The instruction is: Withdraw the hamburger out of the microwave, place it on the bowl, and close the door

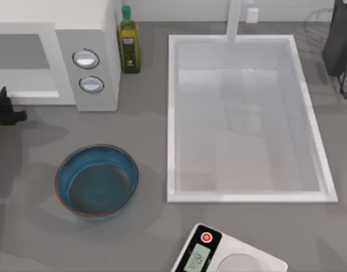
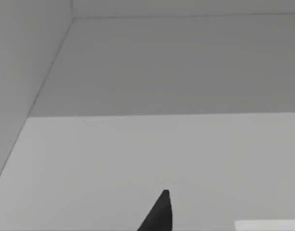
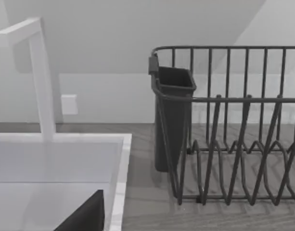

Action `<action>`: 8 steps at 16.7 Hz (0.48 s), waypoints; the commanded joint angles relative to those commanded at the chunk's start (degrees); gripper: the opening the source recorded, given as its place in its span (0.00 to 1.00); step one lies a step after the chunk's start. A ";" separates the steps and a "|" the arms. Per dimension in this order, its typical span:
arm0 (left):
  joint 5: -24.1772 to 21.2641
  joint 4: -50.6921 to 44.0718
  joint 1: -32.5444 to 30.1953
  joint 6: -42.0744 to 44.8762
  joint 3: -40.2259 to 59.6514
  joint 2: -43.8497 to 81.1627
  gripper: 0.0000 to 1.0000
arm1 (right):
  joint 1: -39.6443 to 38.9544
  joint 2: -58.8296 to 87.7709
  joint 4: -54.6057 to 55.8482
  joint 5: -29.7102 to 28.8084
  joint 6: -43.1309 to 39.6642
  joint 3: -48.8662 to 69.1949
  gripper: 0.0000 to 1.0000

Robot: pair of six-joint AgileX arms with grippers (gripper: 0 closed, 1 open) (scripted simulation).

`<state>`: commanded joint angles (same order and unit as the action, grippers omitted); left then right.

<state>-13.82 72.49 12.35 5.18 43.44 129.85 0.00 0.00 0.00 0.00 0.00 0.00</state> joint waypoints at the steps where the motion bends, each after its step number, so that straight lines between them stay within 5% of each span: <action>1: 0.00 0.00 0.00 0.00 0.00 0.00 0.00 | 0.00 0.00 0.00 0.00 0.00 0.00 1.00; 8: 0.17 -3.85 -0.36 0.09 0.49 -3.68 0.00 | 0.00 0.00 0.00 0.00 0.00 0.00 1.00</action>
<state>-13.66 68.64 11.99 5.28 43.92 126.17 0.00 0.00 0.00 0.00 0.00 0.00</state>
